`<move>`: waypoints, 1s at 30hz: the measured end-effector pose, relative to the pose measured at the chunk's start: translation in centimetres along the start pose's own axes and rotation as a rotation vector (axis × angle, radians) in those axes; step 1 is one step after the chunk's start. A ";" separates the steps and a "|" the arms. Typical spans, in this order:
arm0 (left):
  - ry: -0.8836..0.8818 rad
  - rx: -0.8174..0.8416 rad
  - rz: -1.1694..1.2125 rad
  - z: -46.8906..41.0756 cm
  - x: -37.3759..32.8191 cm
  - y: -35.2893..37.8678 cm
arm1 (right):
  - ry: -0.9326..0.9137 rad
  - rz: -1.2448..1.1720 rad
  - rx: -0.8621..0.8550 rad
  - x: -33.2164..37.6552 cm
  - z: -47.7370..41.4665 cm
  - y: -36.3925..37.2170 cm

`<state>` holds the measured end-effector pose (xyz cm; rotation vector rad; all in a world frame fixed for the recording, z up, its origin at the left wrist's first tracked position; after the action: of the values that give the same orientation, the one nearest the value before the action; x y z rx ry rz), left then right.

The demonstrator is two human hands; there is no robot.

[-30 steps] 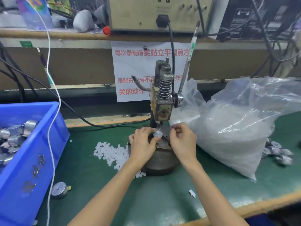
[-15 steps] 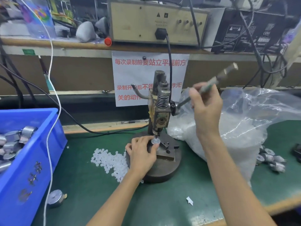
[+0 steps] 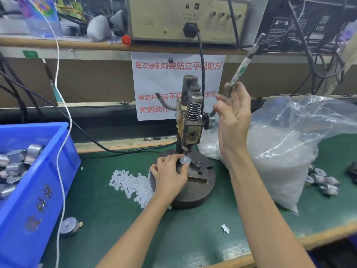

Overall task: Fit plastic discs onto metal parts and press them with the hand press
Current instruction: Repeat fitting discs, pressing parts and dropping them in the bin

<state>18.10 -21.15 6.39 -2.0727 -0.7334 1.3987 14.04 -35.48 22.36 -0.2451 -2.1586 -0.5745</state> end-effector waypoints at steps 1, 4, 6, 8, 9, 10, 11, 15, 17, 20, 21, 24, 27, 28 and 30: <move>-0.006 -0.002 0.002 0.0 0.0 0.0 | 0.005 0.032 0.006 -0.2 0.4 -0.2; -0.019 0.010 0.043 0.1 0.1 0.2 | 0.028 0.112 0.022 -2.0 3.3 -2.0; -0.015 0.032 0.068 0.2 0.4 0.3 | 0.086 0.192 0.008 -4.0 6.0 -3.7; -0.011 0.026 0.080 0.3 0.4 0.2 | 0.244 0.284 -0.010 -6.7 8.6 -5.2; -0.018 0.003 0.085 0.5 0.2 0.1 | 0.348 0.345 0.009 -8.0 9.8 -5.7; -0.024 -0.031 0.084 0.8 0.1 -0.2 | 0.451 0.402 0.043 -9.3 10.9 -6.1; -0.014 -0.069 0.080 1.3 -0.3 -0.4 | 0.544 0.434 0.079 -10.3 11.9 -6.3; 0.153 -0.091 0.219 5.3 -2.6 -0.1 | 0.739 0.273 0.158 -11.3 13.8 -6.9; 0.150 -0.056 0.291 7.4 -2.9 0.4 | 0.812 0.174 0.189 -11.1 14.5 -7.3; 0.165 -0.004 0.304 9.3 -3.8 0.9 | 0.855 0.187 0.209 -10.3 15.6 -8.6; 0.185 0.024 0.305 9.9 -4.4 1.3 | 0.855 0.199 0.201 -10.0 16.1 -9.3; 0.215 0.084 0.361 11.6 -5.8 2.2 | 0.840 0.228 0.183 -9.0 17.1 -11.1; 0.244 0.141 0.399 13.7 -7.1 3.4 | 0.842 0.247 0.173 -7.9 18.3 -13.4; 0.252 0.160 0.397 14.5 -7.5 3.9 | 0.853 0.261 0.172 -7.6 18.9 -14.2; 0.270 0.193 0.394 16.2 -8.5 4.8 | 0.872 0.282 0.169 -6.8 20.0 -15.9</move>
<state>0.91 -28.41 3.44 -2.2657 -0.0758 1.2854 -1.81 -39.46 1.54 -0.1578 -1.2868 -0.2540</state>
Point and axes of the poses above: each hand's wrist, its own z-axis away from the middle knuckle, its own y-axis out of the palm, x = y × z, the point moved 7 cm from there along -z, towards the middle knuckle, and after that the axes turned 1 degree about y, right-handed, at the moved point
